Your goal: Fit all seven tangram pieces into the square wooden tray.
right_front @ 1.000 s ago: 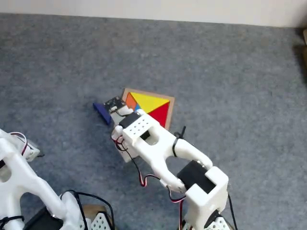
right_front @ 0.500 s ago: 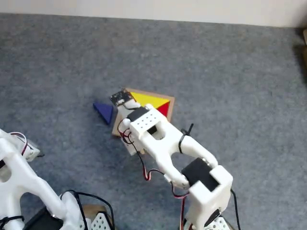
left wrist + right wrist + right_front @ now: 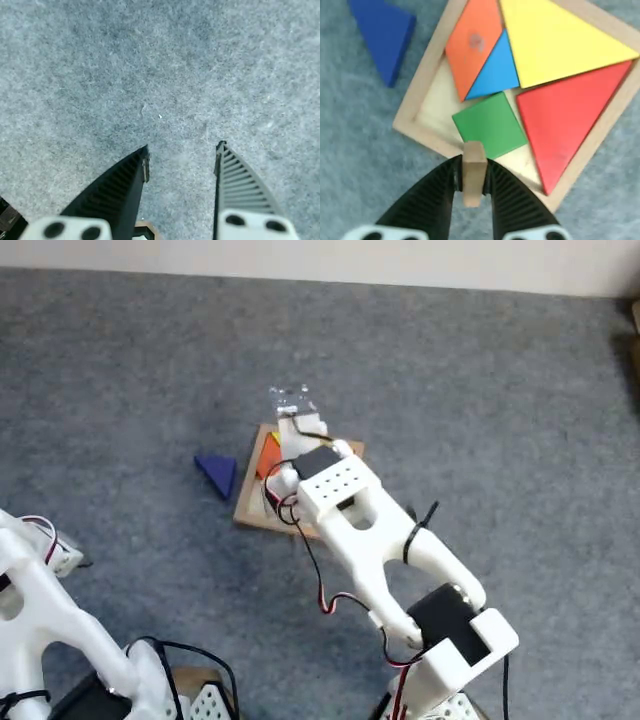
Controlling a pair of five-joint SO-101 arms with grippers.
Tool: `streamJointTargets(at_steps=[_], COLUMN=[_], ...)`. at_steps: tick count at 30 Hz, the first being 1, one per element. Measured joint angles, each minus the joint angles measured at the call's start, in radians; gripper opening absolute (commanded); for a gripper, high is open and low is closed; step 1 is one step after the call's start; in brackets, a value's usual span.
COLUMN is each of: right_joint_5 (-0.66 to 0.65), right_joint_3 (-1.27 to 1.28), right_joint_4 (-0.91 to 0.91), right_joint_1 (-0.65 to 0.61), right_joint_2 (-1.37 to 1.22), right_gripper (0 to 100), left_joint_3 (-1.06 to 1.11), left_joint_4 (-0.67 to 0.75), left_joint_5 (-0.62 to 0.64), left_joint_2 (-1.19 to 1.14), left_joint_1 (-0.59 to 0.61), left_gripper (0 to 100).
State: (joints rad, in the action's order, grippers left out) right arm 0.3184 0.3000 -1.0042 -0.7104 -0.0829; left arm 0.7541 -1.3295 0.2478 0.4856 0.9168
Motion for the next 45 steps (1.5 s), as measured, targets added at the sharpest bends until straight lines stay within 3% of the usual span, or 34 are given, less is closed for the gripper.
streamJointTargets(at_steps=[5,13,25,28,31,39,45], right_joint_5=[0.114,0.183,0.184,0.178,0.078,-0.273,-0.354], right_joint_3=[0.052,0.06,0.026,-0.035,-0.094,-0.14,-0.08], right_joint_4=[0.081,0.078,-0.118,-0.18,-0.199,-0.06,0.12], right_joint_1=[0.003,0.006,0.058,0.094,0.123,0.16,0.198], right_joint_2=[0.0,0.0,0.0,0.0,0.0,0.0,0.0], right_gripper=[3.9,23.8,23.3,14.8,0.4,0.4,0.4], left_joint_3=[0.0,0.0,0.0,0.0,0.0,0.0,0.0], left_joint_4=[0.0,0.0,0.0,0.0,0.0,0.0,0.0], left_joint_5=[0.0,0.0,0.0,0.0,0.0,0.0,0.0], left_joint_2=[0.0,0.0,0.0,0.0,0.0,0.0,0.0], left_joint_1=[0.0,0.0,0.0,0.0,0.0,0.0,0.0], left_gripper=[22,22,22,22,22,22,22])
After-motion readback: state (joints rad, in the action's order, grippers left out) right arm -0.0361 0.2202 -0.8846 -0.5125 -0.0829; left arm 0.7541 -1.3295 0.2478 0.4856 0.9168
